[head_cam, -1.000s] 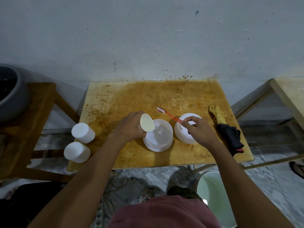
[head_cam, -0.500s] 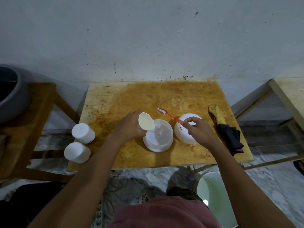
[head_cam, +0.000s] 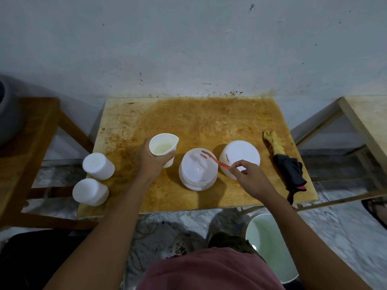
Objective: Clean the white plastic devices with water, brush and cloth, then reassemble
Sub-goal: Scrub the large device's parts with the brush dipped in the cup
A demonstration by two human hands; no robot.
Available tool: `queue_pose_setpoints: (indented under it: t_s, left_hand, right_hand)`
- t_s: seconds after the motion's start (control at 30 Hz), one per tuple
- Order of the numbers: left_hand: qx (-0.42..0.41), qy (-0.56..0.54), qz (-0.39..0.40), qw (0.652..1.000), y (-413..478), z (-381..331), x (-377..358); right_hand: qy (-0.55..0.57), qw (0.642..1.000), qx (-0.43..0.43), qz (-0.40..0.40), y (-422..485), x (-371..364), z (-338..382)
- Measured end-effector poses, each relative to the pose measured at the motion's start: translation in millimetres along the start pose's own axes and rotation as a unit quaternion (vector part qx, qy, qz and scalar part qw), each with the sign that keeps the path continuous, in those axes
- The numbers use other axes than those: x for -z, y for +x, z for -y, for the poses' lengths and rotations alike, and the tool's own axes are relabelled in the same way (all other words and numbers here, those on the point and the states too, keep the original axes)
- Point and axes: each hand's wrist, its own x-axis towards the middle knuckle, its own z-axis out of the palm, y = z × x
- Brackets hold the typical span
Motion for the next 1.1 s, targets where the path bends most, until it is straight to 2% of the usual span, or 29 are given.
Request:
queue_pose_setpoints:
  t_s: [0.23,0.5,0.73,0.83,0.93,1.03,1.1]
  left_hand:
    - [0.021,-0.025,-0.059,0.998,1.1,3.3,-25.7]
    - [0.040,-0.003,-0.056,0.998,-0.5,22.9,-29.3]
    - [0.054,0.008,-0.049,0.997,3.8,10.6,-30.2]
    - [0.058,0.020,-0.048,0.997,4.2,11.1,-32.7]
    - [0.087,0.021,-0.051,0.995,2.6,15.4,-29.7]
    - [0.123,0.020,-0.084,0.989,-12.0,15.0,-28.8]
    - [0.122,0.043,-0.112,0.985,-31.5,12.6,-32.3]
  right_hand:
    - [-0.111,0.993,0.024,0.014,-0.5,-21.0,2.4]
    - [-0.133,0.990,0.043,0.015,7.0,-19.1,3.3]
    - [-0.164,0.985,0.057,-0.004,10.9,-15.2,0.0]
    - [-0.217,0.972,0.091,-0.003,12.9,-15.5,0.7]
    - [-0.250,0.958,0.130,0.048,13.6,-14.5,6.4]
    - [-0.321,0.924,0.182,0.104,15.7,-12.3,13.5]
    - [-0.354,0.909,0.196,0.094,19.8,-7.3,15.3]
